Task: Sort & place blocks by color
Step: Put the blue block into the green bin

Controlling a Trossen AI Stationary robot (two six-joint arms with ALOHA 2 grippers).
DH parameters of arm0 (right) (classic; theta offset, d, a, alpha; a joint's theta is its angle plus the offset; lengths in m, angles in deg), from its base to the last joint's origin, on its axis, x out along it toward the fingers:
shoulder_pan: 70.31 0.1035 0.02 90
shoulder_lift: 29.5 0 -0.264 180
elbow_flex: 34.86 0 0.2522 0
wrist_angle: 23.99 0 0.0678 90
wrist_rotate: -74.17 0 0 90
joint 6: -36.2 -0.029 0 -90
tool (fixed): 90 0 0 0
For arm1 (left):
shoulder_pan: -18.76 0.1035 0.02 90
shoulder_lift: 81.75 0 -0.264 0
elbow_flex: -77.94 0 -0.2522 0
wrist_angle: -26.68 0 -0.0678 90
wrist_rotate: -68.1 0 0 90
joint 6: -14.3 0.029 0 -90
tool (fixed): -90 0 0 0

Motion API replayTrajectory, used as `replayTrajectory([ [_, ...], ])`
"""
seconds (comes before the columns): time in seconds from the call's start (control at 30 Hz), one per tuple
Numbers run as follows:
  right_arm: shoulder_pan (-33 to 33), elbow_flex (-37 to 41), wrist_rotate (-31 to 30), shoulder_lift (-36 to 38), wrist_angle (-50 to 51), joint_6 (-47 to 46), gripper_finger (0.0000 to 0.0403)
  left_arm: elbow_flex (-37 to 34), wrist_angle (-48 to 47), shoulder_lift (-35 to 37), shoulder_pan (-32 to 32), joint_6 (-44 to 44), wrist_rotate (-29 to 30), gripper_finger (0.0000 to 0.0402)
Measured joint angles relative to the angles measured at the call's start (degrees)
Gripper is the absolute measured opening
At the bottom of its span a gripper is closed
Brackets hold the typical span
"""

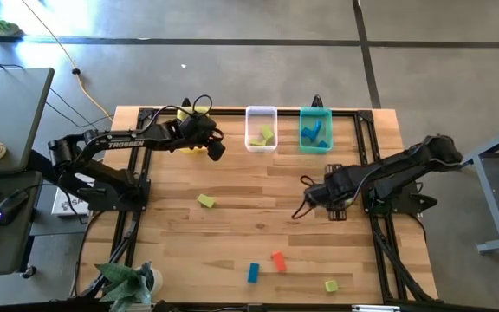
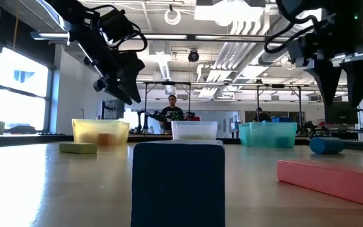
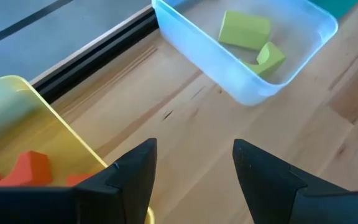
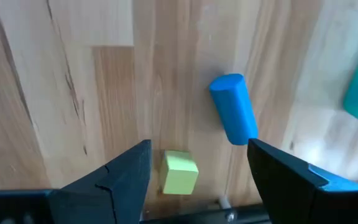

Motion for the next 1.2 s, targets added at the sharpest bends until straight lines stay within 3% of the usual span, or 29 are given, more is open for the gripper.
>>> replayTrajectory([
  [0.23,-4.7,5.6,1.3,2.0,-5.4,8.0,0.0252,0.0,0.6,0.0,0.0,-3.0,0.0,0.0201],
  [0.63,-12.5,6.0,1.6,-0.1,-10.0,16.5,0.0252,0.0,0.6,0.0,0.0,-4.8,0.0,0.0201],
  [1.07,-15.7,6.0,2.2,-12.6,-13.1,22.2,0.0251,0.0,0.5,0.0,0.0,-4.8,0.1,0.0201],
  [1.2,-15.7,6.0,1.2,-16.7,-13.1,21.2,0.0222,0.0,0.5,0.0,0.0,-4.8,0.1,0.0201],
])
